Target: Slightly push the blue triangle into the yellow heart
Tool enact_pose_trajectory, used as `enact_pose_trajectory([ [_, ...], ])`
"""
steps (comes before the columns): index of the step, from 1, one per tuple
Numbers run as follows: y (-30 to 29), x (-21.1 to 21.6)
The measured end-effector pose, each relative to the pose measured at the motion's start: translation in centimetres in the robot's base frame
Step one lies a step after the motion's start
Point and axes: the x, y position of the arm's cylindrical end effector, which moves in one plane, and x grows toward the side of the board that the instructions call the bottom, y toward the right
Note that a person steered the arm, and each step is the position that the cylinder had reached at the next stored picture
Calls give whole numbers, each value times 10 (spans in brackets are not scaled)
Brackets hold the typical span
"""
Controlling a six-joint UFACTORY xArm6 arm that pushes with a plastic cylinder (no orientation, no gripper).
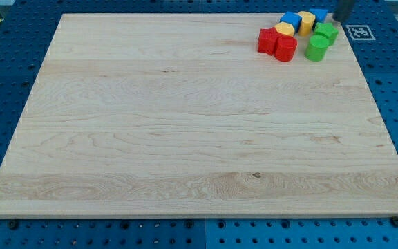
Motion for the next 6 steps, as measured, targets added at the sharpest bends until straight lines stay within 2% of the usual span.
enact_pose_trajectory([
  [1, -37, -8],
  [4, -53, -4],
  [6, -79, 33],
])
